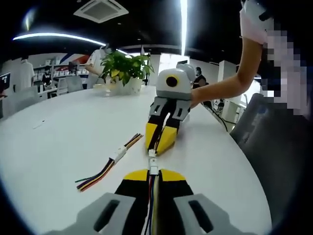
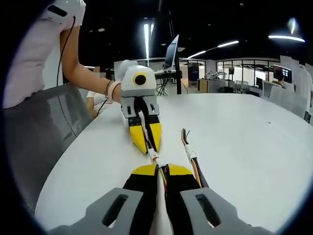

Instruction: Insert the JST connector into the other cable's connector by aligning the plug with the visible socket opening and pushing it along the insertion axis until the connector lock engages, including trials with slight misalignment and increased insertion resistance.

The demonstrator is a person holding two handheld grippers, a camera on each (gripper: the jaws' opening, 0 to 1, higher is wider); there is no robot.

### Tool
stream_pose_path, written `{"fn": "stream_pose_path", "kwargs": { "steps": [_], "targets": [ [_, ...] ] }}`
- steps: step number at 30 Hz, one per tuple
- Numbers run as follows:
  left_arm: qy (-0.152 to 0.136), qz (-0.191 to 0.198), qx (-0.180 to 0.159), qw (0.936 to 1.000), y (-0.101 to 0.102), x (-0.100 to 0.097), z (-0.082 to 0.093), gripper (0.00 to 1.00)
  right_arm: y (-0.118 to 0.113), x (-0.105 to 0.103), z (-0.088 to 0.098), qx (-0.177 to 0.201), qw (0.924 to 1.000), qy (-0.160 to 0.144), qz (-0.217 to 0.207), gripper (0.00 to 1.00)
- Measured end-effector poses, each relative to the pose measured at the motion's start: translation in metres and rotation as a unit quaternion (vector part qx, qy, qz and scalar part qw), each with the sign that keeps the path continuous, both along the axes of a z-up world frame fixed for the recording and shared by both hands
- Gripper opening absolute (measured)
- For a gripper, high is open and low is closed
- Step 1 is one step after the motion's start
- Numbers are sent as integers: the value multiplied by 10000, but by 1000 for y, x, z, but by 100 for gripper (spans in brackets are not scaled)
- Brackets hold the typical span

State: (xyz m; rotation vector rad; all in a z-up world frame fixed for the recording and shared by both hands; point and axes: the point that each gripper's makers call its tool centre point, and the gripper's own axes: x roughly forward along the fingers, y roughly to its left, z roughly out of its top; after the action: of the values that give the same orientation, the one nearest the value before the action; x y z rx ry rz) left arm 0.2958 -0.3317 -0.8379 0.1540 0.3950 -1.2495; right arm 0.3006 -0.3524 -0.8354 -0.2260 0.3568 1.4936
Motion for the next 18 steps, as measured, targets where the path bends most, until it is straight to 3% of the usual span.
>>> {"fn": "stream_pose_path", "kwargs": {
  "steps": [18],
  "targets": [
    [-16, -70, 66, 10000, -3, 0, 0, 0, 2, -4, -4, -57, 9999, 59, 84, 3]
  ]
}}
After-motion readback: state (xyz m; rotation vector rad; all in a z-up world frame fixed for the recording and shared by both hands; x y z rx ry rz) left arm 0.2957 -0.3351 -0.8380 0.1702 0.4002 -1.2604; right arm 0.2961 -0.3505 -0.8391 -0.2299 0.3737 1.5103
